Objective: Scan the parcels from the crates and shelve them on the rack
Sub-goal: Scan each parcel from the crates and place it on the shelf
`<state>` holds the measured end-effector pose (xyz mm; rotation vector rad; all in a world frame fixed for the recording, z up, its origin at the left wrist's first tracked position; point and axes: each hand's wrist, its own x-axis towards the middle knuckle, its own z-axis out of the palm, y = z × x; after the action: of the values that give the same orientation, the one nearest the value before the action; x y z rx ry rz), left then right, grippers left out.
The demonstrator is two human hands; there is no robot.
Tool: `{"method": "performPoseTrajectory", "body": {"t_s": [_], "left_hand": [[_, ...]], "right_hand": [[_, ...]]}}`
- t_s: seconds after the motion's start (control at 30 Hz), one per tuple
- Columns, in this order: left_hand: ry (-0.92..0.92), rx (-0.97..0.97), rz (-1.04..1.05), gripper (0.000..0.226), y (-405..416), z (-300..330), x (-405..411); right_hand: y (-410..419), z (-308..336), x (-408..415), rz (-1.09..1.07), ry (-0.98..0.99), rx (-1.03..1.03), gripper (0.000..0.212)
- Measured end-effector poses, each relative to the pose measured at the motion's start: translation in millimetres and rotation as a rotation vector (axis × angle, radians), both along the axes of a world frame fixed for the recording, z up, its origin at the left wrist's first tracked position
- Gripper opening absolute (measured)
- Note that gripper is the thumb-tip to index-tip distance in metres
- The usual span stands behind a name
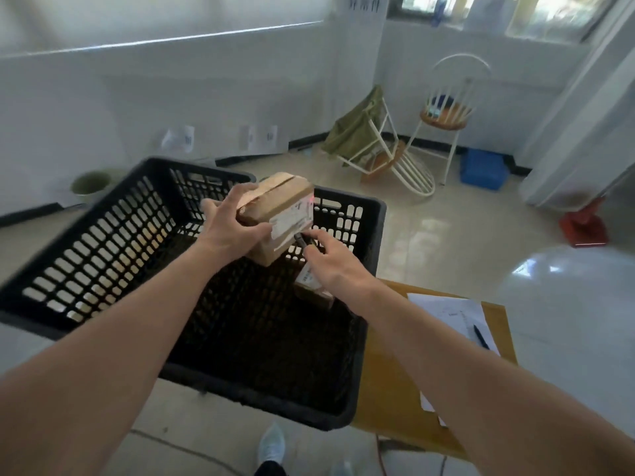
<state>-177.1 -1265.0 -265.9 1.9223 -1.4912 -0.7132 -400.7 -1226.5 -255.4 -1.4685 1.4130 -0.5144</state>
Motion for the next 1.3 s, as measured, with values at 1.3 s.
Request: {"method": "performPoseTrajectory", "body": {"t_s": [1.3], "left_hand": [[1.132,0.051,-0.135,0.06,112,96,124]], "right_hand": [[69,84,143,-0.544,-0.338,-0.379,0.048]]}}
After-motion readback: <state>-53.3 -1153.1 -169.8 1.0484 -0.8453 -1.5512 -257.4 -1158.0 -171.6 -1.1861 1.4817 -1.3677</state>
